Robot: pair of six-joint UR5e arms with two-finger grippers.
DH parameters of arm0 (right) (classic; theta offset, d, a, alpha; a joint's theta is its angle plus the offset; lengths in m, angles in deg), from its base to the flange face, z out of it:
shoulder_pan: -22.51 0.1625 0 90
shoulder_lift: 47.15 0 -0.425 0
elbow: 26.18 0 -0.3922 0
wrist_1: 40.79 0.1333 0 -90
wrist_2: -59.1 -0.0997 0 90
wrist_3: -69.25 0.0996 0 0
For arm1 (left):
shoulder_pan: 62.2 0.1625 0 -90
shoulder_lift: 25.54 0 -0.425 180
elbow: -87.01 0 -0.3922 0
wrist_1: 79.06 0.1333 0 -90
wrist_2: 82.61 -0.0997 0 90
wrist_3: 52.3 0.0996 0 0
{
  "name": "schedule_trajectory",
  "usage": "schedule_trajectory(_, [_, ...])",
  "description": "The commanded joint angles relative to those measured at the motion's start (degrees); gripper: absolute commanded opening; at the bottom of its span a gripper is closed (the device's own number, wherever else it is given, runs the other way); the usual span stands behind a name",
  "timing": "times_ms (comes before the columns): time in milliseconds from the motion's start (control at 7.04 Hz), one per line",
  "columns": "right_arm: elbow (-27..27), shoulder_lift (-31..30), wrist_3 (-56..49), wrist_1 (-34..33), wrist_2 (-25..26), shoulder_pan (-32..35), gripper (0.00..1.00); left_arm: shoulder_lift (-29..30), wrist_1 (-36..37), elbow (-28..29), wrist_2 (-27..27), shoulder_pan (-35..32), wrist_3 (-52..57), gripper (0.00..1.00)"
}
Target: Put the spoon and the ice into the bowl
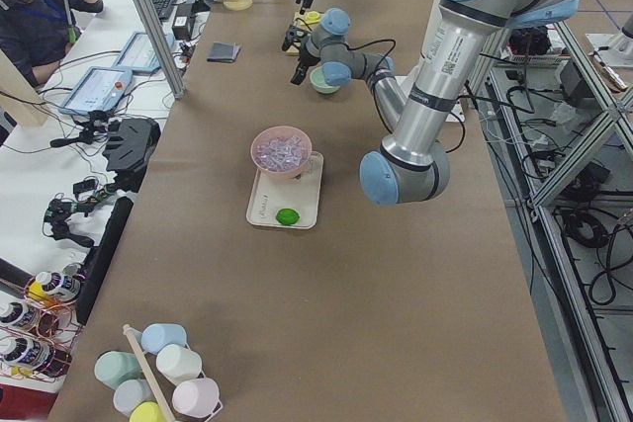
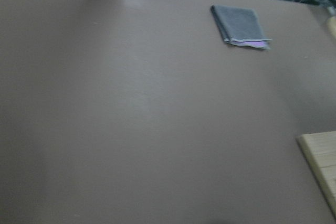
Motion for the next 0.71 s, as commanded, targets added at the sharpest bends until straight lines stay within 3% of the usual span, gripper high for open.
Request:
schedule_trajectory(0, [-0.01,1.04,10.88,-1.41,2.12,-3.18,0.99,-8.87,4.15,-0.06,18.18,-19.30,18.00,0.96])
schedule_trajectory(142, [-0.27,1.04,12.69,-1.41,5.70,-6.15,0.99,-14.24,4.15,1.42,24.00,-27.23,26.27,0.97])
schedule_trajectory(284, [-0.80,1.04,12.80,-1.59,6.61,-7.84,0.99,-18.03,4.15,4.22,26.50,-33.40,38.79,0.97])
schedule_trajectory(426, [-2.28,0.95,12.80,-1.42,9.84,-9.51,0.99,-19.81,4.41,6.51,26.52,-37.29,48.49,0.98])
schedule_trajectory(568, [-4.30,1.13,14.97,-0.81,12.39,-11.18,0.99,-20.26,4.24,7.49,26.61,-38.54,50.33,0.98])
